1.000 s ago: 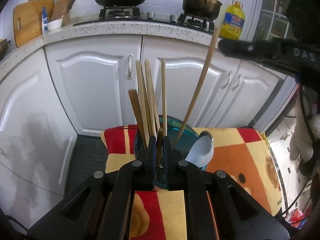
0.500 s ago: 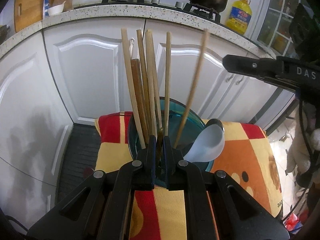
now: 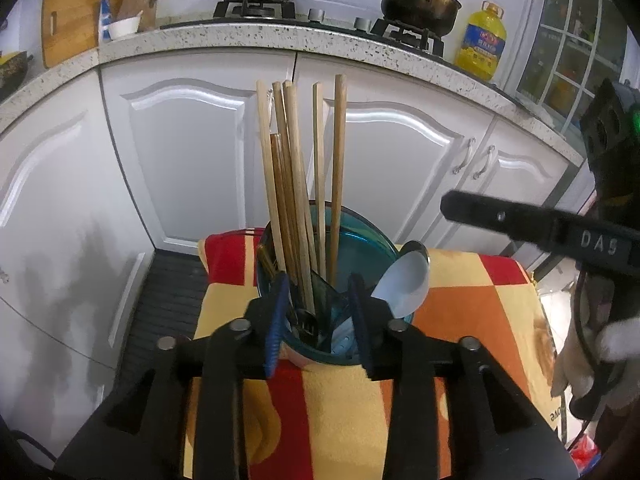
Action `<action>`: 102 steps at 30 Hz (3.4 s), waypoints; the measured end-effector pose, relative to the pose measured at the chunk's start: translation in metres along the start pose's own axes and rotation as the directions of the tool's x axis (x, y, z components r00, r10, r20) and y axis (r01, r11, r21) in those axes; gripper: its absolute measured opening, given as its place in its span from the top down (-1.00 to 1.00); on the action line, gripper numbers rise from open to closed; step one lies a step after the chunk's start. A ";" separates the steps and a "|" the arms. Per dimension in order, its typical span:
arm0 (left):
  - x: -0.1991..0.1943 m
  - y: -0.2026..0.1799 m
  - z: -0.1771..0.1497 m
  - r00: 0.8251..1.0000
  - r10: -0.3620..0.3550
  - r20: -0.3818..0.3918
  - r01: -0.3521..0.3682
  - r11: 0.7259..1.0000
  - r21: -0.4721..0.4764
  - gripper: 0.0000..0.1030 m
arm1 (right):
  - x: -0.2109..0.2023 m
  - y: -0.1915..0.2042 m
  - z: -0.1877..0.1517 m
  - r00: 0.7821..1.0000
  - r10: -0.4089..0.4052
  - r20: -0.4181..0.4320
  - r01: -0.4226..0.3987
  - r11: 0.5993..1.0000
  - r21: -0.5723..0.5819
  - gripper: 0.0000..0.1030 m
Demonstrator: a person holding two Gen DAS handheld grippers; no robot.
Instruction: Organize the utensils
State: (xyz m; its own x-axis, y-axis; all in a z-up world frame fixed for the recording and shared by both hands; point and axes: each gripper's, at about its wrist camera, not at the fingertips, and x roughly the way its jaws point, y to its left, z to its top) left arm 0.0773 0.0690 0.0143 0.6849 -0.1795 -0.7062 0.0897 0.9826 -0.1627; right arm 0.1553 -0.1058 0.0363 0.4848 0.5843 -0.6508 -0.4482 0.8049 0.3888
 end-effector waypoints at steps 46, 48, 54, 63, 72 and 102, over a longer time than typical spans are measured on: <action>-0.074 -0.016 -0.045 0.957 0.257 0.133 -0.256 0.966 -0.020 0.18 | -0.069 0.053 -0.083 0.966 -0.190 0.174 0.204 0.977 -0.065 -0.17; -0.076 -0.016 -0.044 0.956 0.262 0.135 -0.262 0.965 -0.022 0.18 | -0.068 0.053 -0.083 0.968 -0.185 0.170 0.198 0.978 -0.063 -0.17; -0.075 -0.016 -0.045 0.953 0.271 0.135 -0.270 0.963 -0.026 0.18 | -0.065 0.054 -0.086 0.962 -0.212 0.170 0.227 0.971 -0.075 -0.18; -0.074 -0.013 -0.047 0.949 0.286 0.136 -0.284 0.958 -0.032 0.18 | -0.063 0.052 -0.089 0.962 -0.218 0.162 0.230 0.971 -0.062 -0.18; -0.075 -0.014 -0.049 0.946 0.291 0.142 -0.291 0.956 -0.026 0.18 | -0.064 0.056 -0.090 0.955 -0.240 0.173 0.256 0.964 -0.078 -0.29; -0.075 -0.017 -0.052 0.946 0.290 0.146 -0.292 0.956 -0.014 0.18 | -0.062 0.055 -0.093 0.961 -0.227 0.159 0.243 0.967 -0.084 -0.31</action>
State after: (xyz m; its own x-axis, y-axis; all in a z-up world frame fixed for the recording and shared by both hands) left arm -0.0131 0.0638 0.0346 0.7793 0.1227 -0.6145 -0.1241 0.9914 0.0405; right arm 0.0310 -0.1075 0.0372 0.6874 0.3948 -0.6096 -0.3784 0.9111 0.1634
